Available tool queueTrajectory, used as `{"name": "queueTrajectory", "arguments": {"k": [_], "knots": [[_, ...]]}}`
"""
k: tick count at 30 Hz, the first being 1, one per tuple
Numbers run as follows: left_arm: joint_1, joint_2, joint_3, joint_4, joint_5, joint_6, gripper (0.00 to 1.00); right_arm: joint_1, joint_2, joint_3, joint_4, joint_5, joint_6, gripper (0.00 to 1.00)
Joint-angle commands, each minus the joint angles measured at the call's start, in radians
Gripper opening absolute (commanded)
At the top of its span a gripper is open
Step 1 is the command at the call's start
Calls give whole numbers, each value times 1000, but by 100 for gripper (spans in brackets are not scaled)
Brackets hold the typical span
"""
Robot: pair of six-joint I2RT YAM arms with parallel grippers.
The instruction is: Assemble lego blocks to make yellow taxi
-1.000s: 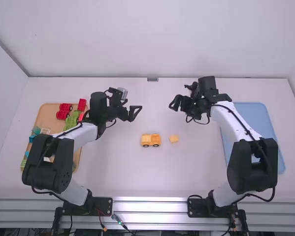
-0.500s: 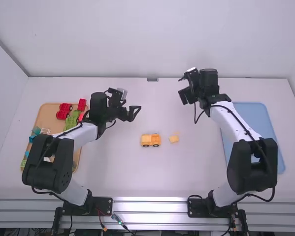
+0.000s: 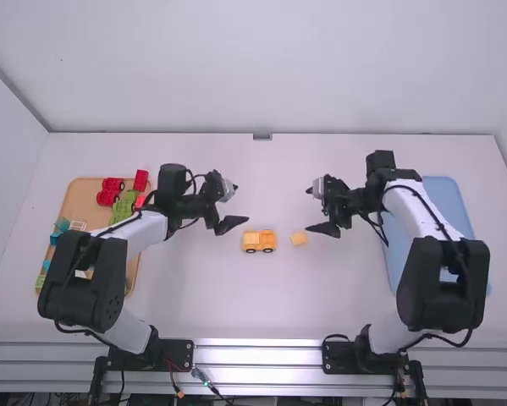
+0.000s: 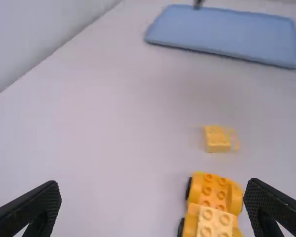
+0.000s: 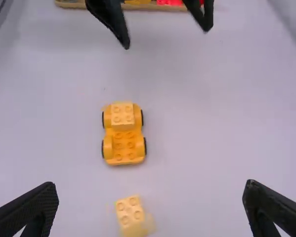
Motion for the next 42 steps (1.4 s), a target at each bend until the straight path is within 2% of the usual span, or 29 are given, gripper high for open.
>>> {"name": "queueTrajectory", "arguments": {"k": [1, 6, 9, 13, 17, 24, 29, 35, 38, 39, 42], "knots": [[-3, 29, 19, -12, 159, 224, 99, -14, -12, -80, 55, -135, -189, 99], [-3, 88, 19, -7, 210, 223, 99, 20, -2, -218, 426, -94, 119, 99], [-8, 138, 19, 21, 238, 222, 99, 64, 35, -257, 581, -23, 267, 99], [-26, 165, 19, 23, 230, 212, 99, 93, 103, -249, 557, -2, 201, 99], [-44, 169, 19, 34, 223, 211, 99, 78, 224, -187, 492, -4, 163, 99], [-49, 169, 19, 40, 227, 211, 99, 29, 381, -62, 172, -26, -209, 99], [-46, 169, 19, 40, 227, 211, 99, 18, 452, -30, 174, -21, -225, 100], [-55, 169, 19, 40, 226, 204, 99, 20, 525, 7, 179, -21, -225, 90], [-55, 169, 19, 41, 226, 203, 99, 20, 532, 12, 179, -18, -225, 75], [-55, 169, 19, 40, 227, 203, 99, 20, 533, 12, 181, -16, -225, 67], [-51, 169, 19, 42, 226, 187, 99, 19, 533, 5, 188, -1, -225, 61]]}}
